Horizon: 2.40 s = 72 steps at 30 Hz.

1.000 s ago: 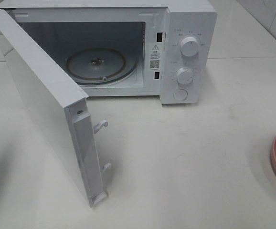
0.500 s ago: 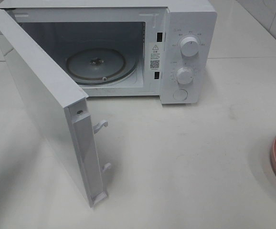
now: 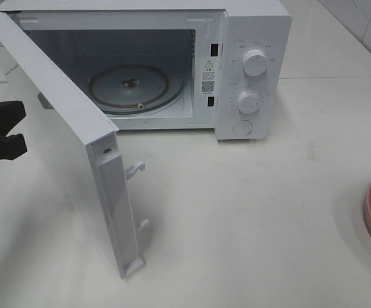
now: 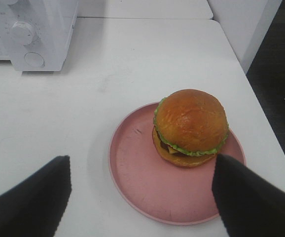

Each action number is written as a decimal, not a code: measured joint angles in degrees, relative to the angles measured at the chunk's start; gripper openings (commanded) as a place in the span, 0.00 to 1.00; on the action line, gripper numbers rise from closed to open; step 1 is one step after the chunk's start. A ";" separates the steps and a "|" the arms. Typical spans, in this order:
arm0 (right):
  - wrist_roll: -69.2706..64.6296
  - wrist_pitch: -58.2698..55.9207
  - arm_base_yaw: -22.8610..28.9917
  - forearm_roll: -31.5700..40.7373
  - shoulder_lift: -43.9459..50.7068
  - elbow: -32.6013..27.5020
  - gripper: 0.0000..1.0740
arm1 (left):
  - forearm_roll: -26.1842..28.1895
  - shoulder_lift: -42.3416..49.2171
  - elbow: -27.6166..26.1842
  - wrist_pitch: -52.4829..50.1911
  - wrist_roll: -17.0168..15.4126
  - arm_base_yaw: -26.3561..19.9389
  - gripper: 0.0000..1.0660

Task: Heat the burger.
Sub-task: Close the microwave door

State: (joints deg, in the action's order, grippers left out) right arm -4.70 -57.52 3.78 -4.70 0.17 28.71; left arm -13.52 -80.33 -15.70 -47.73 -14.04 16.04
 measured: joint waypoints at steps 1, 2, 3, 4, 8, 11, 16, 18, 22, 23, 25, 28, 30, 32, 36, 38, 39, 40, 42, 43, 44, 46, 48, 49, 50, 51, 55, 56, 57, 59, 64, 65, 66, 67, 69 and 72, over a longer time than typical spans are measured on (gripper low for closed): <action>0.00 0.00 0.00 0.00 0.00 0.00 0.71 | 0.34 -0.52 -0.52 -0.11 0.11 0.57 0.00; 0.00 0.00 0.00 0.00 0.00 0.00 0.71 | 0.34 -0.52 -0.52 -0.11 0.11 0.57 0.00; 0.00 0.00 0.00 0.00 0.00 0.00 0.71 | 1.26 -1.72 -1.38 -0.11 0.29 1.60 0.00; 0.00 0.00 0.00 0.00 0.00 0.00 0.71 | 1.78 -2.29 -1.83 -0.11 0.29 2.18 0.00; 0.00 0.00 0.00 0.00 0.00 0.00 0.71 | 2.46 -4.24 -3.50 -0.11 0.29 4.24 0.00; 0.00 0.00 0.00 0.00 0.00 0.00 0.71 | 5.56 -6.65 -5.90 -0.17 1.26 7.68 0.00; 0.00 0.00 0.00 0.00 0.00 0.00 0.71 | 11.57 -8.88 -8.37 -0.17 4.58 11.69 0.00; 0.00 0.00 0.00 0.00 0.00 0.00 0.71 | 14.67 -9.91 -9.68 -0.17 6.30 13.58 0.00; 0.00 0.00 0.00 0.00 0.00 0.00 0.71 | 22.17 -12.61 -13.81 0.74 10.20 17.93 0.00; 0.00 0.00 0.00 0.00 0.00 0.00 0.71 | 23.15 -13.24 -14.50 0.80 10.71 18.68 0.00; 0.00 0.00 0.00 0.00 0.00 0.00 0.71 | 25.38 -14.38 -16.27 0.80 12.03 20.00 0.00; 0.00 0.00 0.00 0.00 0.00 0.00 0.71 | 27.85 -16.33 -18.79 0.86 13.35 21.83 0.00; 0.00 0.00 0.00 0.00 0.00 0.00 0.71 | 29.62 -17.82 -20.45 0.92 13.69 22.80 0.00; 0.00 0.00 0.00 0.00 0.00 0.00 0.71 | 30.42 -18.39 -21.37 0.92 13.69 23.20 0.00; 0.00 0.00 0.00 0.00 0.00 0.00 0.71 | 34.72 -21.77 -26.41 1.72 16.96 25.38 0.00; 0.00 0.00 0.00 0.00 0.00 0.00 0.71 | 36.67 -22.98 -28.59 2.64 18.91 26.13 0.00; 0.00 0.00 0.00 0.00 0.00 0.00 0.71 | 37.82 -23.66 -29.85 3.15 19.94 26.41 0.00; 0.00 0.00 0.00 0.00 0.00 0.00 0.71 | 37.82 -23.66 -29.85 3.15 19.94 26.41 0.00; 0.00 0.00 0.00 0.00 0.00 0.00 0.71 | 40.74 -25.61 -33.35 4.70 22.06 26.93 0.00; 0.00 0.00 0.00 0.00 0.00 0.00 0.71 | 40.74 -25.61 -33.35 4.70 22.06 26.93 0.00; 0.00 0.00 0.00 0.00 0.00 0.00 0.71 | 42.40 -26.93 -35.75 5.79 23.09 27.04 0.00; 0.00 0.00 0.00 0.00 0.00 0.00 0.71 | 43.72 -28.30 -37.93 6.82 23.95 27.16 0.00; 0.00 0.00 0.00 0.00 0.00 0.00 0.71 | 44.69 -30.02 -40.97 8.02 25.21 27.16 0.00; 0.00 0.00 0.00 0.00 0.00 0.00 0.71 | 44.69 -30.02 -40.97 8.02 25.21 27.16 0.00; 0.00 0.00 0.00 0.00 0.00 0.00 0.71 | 44.86 -30.48 -41.88 8.77 25.44 27.27 0.00; 0.00 0.00 0.00 0.00 0.00 0.00 0.71 | 45.03 -31.40 -43.54 10.43 25.90 27.62 0.00; 0.00 0.00 0.00 0.00 0.00 0.00 0.71 | 45.26 -32.60 -46.07 13.64 26.41 27.50 0.00; 0.00 0.00 0.00 0.00 0.00 0.00 0.71 | 45.44 -32.95 -46.81 14.32 26.53 27.33 0.00; 0.00 0.00 0.00 0.00 0.00 0.00 0.71 | 45.44 -32.95 -46.81 14.32 26.53 27.33 0.00; 0.00 0.00 0.00 0.00 0.00 0.00 0.71 | 45.32 -33.69 -49.45 17.07 26.70 26.07 0.00; 0.00 0.00 0.00 0.00 0.00 0.00 0.71 | 44.69 -33.75 -50.42 20.68 26.81 25.44 0.00; 0.00 0.00 0.00 0.00 0.00 0.00 0.71 | 44.12 -33.58 -50.53 22.06 26.87 25.32 0.00; 0.00 0.00 0.00 0.00 0.00 0.00 0.71 | 44.12 -33.58 -50.53 22.06 26.87 25.32 0.00; 0.00 0.00 0.00 0.00 0.00 0.00 0.71 | 43.60 -33.35 -50.71 23.03 26.99 25.10 0.00; 0.00 0.00 0.00 0.00 0.00 0.00 0.71 | 43.32 -32.72 -50.88 25.61 26.99 24.75 0.00; 0.00 0.00 0.00 0.00 0.00 0.00 0.71 | 43.32 -31.23 -50.94 29.74 26.99 24.06 0.00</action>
State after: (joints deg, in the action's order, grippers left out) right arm -4.70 -57.52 3.78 -4.70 0.17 28.71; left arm 29.79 -111.55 -66.63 -17.99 12.95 40.11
